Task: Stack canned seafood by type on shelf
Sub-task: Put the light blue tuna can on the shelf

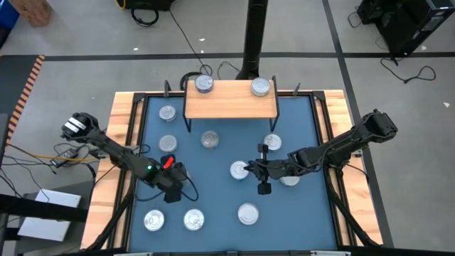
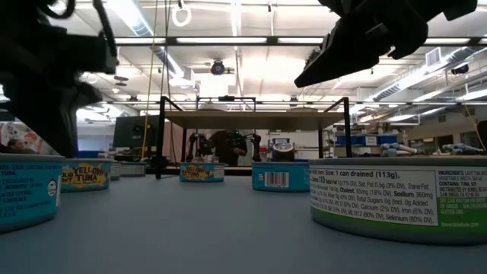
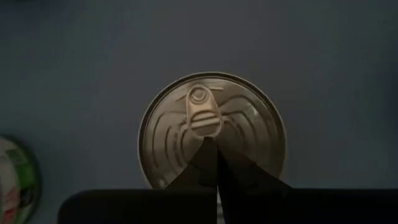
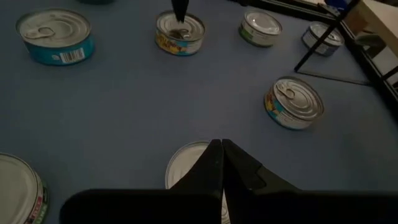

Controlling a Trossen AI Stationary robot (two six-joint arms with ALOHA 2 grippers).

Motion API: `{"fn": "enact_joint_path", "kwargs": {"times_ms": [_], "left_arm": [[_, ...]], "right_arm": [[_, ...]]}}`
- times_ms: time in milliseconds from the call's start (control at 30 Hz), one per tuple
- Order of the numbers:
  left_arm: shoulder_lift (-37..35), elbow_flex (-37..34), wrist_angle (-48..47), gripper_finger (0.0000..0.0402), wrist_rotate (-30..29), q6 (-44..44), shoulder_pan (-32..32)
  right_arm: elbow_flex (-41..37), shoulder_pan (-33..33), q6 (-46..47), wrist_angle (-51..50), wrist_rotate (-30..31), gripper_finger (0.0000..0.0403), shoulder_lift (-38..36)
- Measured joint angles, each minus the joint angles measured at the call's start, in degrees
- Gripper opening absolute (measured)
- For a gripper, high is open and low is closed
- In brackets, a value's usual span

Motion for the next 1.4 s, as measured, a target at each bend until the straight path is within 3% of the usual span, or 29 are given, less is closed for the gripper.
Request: {"fn": "enact_joint_path", "kwargs": {"times_ms": [467, 700, 1067, 1400], "left_arm": [[2.56, -2.87, 20.60, 0.0000, 3.74, 15.55, 9.87], [2.14, -0.60, 21.40, 0.0000, 5.94, 23.26, 14.43], [1.05, 8.42, 10.61, 0.0001, 5.63, 32.02, 7.34], [1.06, 9.93, 4.79, 0.0003, 2.38, 26.89, -0.23]], "right_arm": [[-0.18, 0.00, -0.26, 0.18, 0.00, 0.0009, 0.02], [-0.18, 0.00, -0.06, 0.17, 0.25, 0.0011, 0.02], [-0.16, -1.77, -0.72, 2.69, 0.26, 0.0013, 0.04], [-0.16, -2.27, 0.18, 2.33, -1.27, 0.0018, 0.07]]}}
